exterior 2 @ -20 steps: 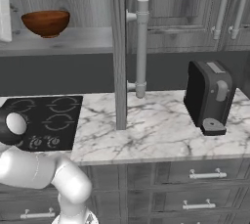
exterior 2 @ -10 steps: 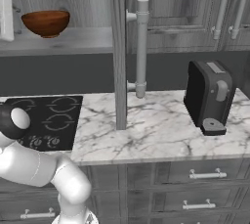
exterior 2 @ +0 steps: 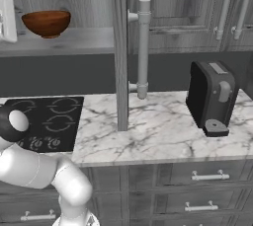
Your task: Move the bowls from the cabinet to the plates on the dining table.
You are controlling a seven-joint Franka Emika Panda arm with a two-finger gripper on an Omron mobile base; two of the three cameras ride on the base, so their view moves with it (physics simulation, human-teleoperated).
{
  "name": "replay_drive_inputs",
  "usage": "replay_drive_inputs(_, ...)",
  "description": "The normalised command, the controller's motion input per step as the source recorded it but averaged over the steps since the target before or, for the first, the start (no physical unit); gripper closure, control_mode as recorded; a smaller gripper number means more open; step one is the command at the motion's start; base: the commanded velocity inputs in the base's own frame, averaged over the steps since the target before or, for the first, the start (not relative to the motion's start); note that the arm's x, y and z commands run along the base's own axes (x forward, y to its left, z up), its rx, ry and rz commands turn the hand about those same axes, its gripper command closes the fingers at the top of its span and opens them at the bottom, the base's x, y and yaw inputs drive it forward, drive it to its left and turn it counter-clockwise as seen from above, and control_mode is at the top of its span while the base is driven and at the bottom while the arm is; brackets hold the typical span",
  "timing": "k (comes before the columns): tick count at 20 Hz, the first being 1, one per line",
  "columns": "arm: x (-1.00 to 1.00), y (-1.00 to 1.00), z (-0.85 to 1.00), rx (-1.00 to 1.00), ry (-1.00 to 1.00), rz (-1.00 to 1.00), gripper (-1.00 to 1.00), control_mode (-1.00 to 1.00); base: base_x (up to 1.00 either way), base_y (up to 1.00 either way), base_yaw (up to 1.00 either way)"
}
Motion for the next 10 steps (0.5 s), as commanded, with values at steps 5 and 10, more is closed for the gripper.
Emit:
replay_drive_inputs(5,0.17,0.0,-0.07,0.01,-0.01,-0.01,-1.0,-1.0,0.0,0.0,0.0)
replay_drive_inputs(10,0.11,0.0,-0.16,0.02,-0.01,0.0,-1.0,-1.0,0.0,0.0,0.0)
